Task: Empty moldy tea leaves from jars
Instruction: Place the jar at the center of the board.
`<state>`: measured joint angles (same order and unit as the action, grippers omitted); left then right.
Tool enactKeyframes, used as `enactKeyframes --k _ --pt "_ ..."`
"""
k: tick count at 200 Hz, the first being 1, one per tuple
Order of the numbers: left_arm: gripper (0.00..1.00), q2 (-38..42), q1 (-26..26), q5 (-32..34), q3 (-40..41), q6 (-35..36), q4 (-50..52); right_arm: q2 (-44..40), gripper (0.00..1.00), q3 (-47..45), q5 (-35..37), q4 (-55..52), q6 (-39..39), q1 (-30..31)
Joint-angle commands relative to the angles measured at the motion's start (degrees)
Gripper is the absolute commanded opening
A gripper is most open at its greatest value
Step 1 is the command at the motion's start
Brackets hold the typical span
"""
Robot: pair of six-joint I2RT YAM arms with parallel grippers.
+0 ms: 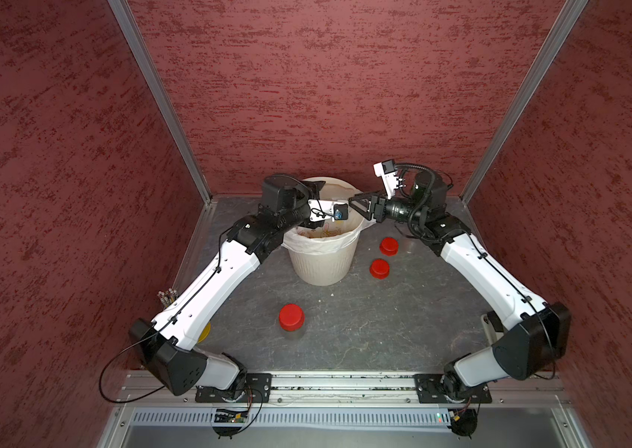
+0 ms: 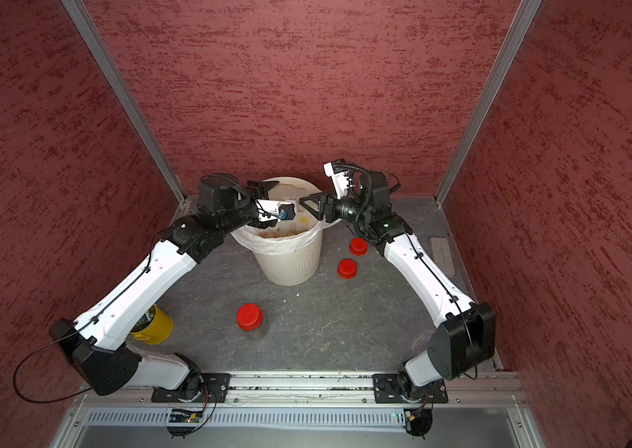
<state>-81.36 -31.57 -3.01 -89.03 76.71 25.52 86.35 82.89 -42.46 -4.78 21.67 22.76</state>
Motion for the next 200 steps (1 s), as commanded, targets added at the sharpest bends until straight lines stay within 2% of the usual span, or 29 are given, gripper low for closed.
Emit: enactKeyframes --k 1,55,173,200 --pt "0.71 1.1 -0.2 -1.0 -0.5 -1.2 -0.8 0.8 0.55 2.7 -0.7 2.8 0.6 0.7" --pt "0.71 1.5 -0.2 -1.4 -0.3 -1.3 -1.2 2.0 0.51 4.1 -0.9 2.7 0.1 1.8" --pt "0.72 1.0 -0.2 -1.5 0.3 -1.4 -2.1 3.3 0.26 5.5 -2.4 2.1 -0.6 3.4" --pt "0.72 1.0 -0.2 -1.5 0.3 -1.4 -2.2 3.5 0.23 5.7 -2.7 2.0 -0.7 3.6"
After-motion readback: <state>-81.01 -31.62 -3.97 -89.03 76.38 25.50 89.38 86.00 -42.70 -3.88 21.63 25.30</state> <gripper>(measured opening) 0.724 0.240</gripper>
